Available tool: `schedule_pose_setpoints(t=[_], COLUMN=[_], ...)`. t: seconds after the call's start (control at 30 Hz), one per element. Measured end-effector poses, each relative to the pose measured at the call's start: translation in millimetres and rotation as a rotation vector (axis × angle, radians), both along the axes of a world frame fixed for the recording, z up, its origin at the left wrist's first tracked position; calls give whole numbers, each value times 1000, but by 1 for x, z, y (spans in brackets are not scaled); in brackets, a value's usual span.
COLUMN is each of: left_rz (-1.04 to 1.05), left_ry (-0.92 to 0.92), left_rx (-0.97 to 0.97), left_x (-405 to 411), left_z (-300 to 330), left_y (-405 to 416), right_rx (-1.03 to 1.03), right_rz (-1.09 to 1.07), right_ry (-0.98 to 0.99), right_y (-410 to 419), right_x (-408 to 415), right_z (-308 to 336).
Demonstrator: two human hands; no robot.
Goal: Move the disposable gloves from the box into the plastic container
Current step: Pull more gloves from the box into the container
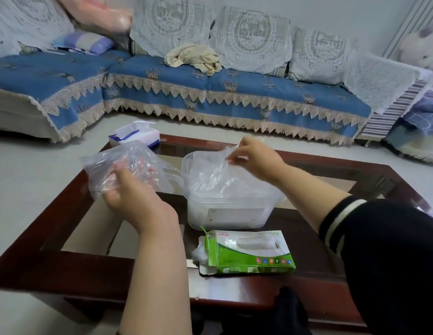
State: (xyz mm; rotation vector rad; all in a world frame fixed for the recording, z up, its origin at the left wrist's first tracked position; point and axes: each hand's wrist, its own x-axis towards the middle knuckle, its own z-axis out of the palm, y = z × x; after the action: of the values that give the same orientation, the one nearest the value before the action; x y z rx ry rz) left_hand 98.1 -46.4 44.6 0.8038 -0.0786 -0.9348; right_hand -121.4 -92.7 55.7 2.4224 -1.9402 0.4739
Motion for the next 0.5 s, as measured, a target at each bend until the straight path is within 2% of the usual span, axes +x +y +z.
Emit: schedule_pose_setpoints(t=[0.13, 0.27, 0.33, 0.4, 0.5], left_rz=[-130, -291, -383, -464, -583], left_ry=[24, 3, -19, -29, 4], left_rx=[-47, -90, -122, -147, -220], left_x=[0, -11, -17, -22, -32], left_z=[0, 6, 8, 8, 11], left_y=[-9, -13, -12, -14, -18], right_rx=[317, 486, 519, 447, 64], right_rz=[-10, -27, -23, -44, -149], right_ry=[69, 217, 112, -68, -477], right_y=[-14, -18, -19, -20, -9], right_x=[14, 20, 16, 5, -7], right_z=[-29, -46, -39, -25, 3])
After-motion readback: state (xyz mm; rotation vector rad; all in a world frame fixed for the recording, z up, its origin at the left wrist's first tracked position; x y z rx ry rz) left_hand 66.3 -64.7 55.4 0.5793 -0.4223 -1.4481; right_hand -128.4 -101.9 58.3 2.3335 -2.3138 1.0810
